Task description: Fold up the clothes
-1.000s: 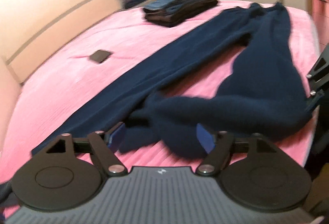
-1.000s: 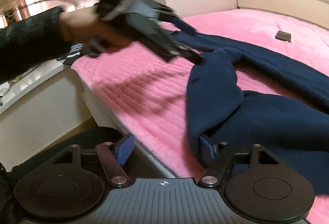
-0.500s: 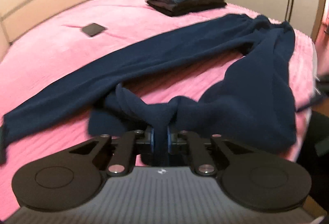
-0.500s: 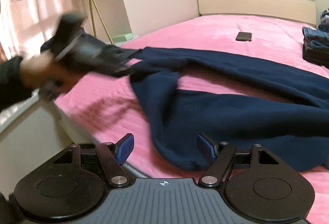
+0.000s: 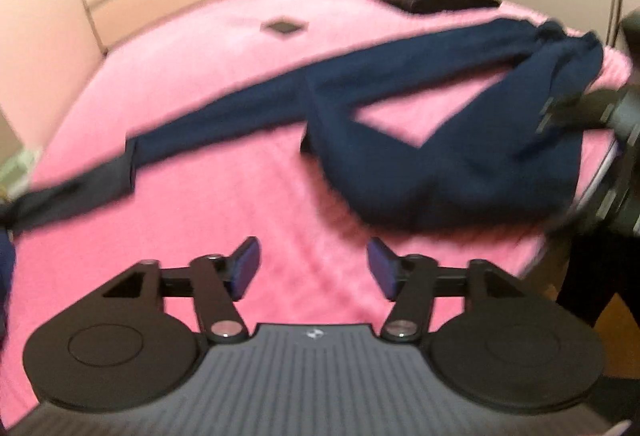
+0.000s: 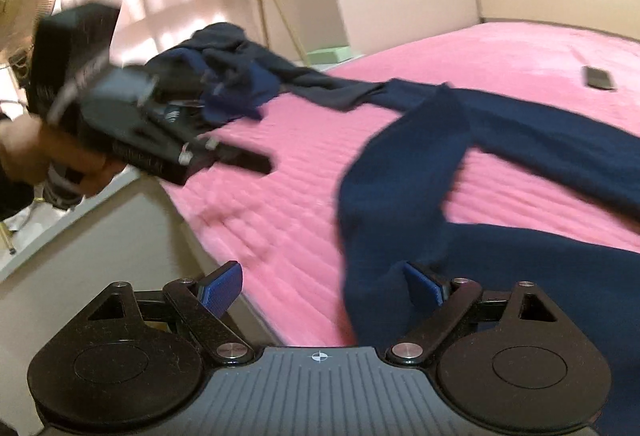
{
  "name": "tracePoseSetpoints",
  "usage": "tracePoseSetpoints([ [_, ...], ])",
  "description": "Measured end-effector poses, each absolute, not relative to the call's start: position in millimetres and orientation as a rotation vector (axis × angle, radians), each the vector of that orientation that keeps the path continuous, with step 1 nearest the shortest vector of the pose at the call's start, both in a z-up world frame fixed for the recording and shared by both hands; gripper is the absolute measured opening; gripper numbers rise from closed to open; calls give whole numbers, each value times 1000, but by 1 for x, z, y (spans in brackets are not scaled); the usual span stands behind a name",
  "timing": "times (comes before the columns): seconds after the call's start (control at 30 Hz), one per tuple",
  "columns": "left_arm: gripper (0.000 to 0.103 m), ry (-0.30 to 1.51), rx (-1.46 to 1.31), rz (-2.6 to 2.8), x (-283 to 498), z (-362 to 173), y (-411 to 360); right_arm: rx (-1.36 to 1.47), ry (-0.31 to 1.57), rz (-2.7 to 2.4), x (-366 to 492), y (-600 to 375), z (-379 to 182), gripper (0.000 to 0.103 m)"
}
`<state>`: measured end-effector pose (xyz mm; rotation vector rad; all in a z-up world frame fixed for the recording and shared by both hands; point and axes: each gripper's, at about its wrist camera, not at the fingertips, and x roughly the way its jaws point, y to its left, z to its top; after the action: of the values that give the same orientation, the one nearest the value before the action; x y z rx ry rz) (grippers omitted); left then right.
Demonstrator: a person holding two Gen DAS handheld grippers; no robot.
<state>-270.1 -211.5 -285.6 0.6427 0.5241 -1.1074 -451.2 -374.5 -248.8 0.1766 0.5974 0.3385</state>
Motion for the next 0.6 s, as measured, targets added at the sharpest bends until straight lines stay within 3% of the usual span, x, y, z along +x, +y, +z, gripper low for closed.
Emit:
tracePoseSetpoints([
  [0.23,72,501,607,-1090,-259,-261,-214,-16,592,527,-449,-309,-257,89],
  [0.6,73,694,466,-1162,-261,-307,-276,53,637,177,-525,-399,-251,90],
])
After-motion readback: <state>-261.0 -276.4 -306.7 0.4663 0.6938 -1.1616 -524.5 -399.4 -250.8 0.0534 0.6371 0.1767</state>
